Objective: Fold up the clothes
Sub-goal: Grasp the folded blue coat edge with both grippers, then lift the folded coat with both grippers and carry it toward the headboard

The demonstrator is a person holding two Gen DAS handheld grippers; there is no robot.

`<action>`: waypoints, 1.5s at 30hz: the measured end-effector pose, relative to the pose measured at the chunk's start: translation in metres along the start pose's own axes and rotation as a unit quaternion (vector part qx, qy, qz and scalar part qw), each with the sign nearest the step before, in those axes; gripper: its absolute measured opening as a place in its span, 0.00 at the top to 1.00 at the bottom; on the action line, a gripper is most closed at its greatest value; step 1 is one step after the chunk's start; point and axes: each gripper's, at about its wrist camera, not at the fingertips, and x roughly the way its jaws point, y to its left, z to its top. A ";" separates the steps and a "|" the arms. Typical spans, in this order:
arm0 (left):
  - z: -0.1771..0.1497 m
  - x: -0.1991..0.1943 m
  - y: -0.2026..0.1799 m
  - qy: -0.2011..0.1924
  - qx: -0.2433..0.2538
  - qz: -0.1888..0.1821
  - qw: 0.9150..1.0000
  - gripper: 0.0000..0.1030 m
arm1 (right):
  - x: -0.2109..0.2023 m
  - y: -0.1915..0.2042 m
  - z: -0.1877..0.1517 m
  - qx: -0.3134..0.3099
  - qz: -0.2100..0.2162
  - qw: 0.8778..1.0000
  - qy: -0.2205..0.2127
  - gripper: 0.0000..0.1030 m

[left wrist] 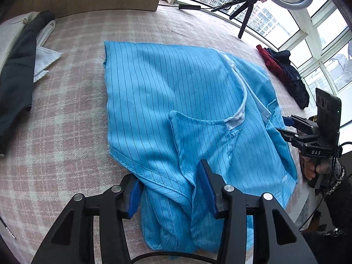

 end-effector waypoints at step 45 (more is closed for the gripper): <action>0.114 -0.284 0.184 -0.177 0.124 0.142 0.966 0.94 | 0.047 0.375 0.300 -0.100 0.168 0.970 -0.142 0.91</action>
